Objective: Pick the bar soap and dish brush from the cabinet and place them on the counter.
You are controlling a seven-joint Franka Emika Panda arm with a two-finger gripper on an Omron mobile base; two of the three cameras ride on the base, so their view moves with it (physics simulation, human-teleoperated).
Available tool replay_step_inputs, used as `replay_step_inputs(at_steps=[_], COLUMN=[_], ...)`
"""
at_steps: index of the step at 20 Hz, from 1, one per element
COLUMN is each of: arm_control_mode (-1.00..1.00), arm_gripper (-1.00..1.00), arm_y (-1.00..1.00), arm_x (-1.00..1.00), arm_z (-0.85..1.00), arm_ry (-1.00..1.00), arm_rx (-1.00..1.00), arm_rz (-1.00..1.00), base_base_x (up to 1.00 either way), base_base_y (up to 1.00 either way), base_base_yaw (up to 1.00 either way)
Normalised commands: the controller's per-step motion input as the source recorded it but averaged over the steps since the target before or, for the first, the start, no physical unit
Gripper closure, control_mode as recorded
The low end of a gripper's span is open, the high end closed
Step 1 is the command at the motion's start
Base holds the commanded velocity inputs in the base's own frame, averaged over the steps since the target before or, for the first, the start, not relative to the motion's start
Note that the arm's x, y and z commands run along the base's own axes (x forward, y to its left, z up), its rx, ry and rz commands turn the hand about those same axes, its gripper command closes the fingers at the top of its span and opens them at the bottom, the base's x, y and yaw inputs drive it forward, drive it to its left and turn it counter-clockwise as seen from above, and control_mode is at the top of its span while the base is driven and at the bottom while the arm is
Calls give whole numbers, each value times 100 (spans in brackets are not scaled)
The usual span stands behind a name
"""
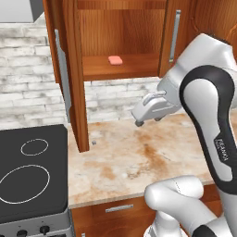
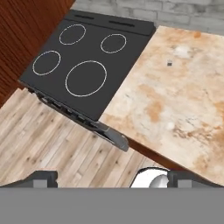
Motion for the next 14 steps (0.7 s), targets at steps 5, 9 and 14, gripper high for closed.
replay_step_inputs(at_steps=[5, 9, 14], arm_control_mode=[-100, -100, -100], arm_gripper=[-100, -100, -100], arm_y=[-4, -3, -18], arm_x=[0, 0, -5], arm_z=[0, 0, 6], arm_ry=[-6, -7, -6], arm_rx=[-14, -14, -9], arm_rz=[-16, -17, -12], base_base_x=[0, 0, 0], base_base_y=[0, 0, 0], base_base_yaw=[0, 0, 0])
